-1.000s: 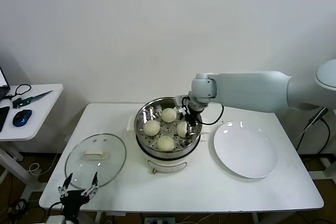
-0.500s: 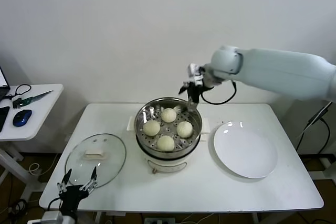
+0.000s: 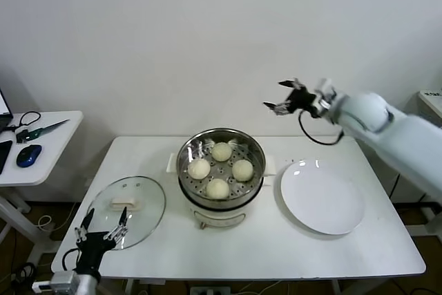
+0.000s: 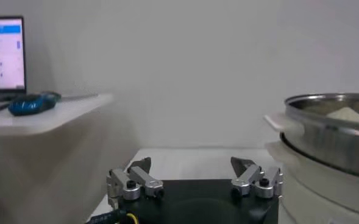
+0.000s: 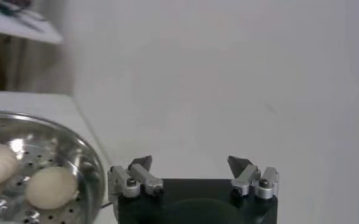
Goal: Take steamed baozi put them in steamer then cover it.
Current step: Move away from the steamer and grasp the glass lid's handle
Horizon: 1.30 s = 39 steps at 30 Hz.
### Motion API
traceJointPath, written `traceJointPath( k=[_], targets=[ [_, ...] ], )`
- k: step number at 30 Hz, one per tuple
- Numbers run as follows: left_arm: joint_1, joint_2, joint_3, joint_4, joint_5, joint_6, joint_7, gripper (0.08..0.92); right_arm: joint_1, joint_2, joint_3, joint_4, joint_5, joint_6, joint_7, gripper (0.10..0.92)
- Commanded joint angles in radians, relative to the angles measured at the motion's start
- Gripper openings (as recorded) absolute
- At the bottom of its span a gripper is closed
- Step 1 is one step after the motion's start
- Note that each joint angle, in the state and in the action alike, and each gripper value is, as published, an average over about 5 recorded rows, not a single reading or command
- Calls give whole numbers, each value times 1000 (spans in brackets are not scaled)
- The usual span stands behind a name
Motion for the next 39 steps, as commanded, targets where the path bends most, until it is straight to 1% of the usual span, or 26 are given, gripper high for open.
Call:
traceJointPath(
  k=[1,5,9,13,17,20,22,25,27,30,33,36,39],
  targets=[
    [-9,8,-3,0,18,-28,7,823,-1138,48,1134,110,-162,219,113,823],
    [-20,0,6,7,57,-59,11,823,-1293,197,1232,96,-242,375,67,823],
    [-21,6,6,19,80,-90,10,823,-1378,315,1251,68,-307,508,51,823],
    [-27,16,5,44,102,-119,7,823,-1438,407,1236,53,-352,595,48,823],
    [-30,23,6,65,192,-163,-14,823,-1466,481,1215,50,-394,648,54,823],
    [-34,29,-1,83,327,-214,-59,823,-1479,530,1197,55,-409,662,65,823],
    [-33,42,-10,98,477,-260,-111,823,-1483,560,1183,57,-417,665,76,823],
    [-27,70,-20,136,847,-316,-300,823,-1484,599,1163,57,-412,655,91,823],
    [-16,92,-23,162,1066,-327,-400,823,-1483,622,1152,57,-420,651,95,823],
    [0,115,-15,204,1226,-305,-422,823,-1480,652,1140,60,-445,650,98,823],
    [-12,119,-2,273,1352,-267,-433,823,-1478,674,1134,66,-463,648,102,823],
    [-39,114,9,338,1426,-236,-421,823,-1478,686,1133,65,-476,649,109,823],
    [-77,100,21,381,1448,-217,-407,823,-1480,695,1135,63,-484,653,117,823]
  ],
)
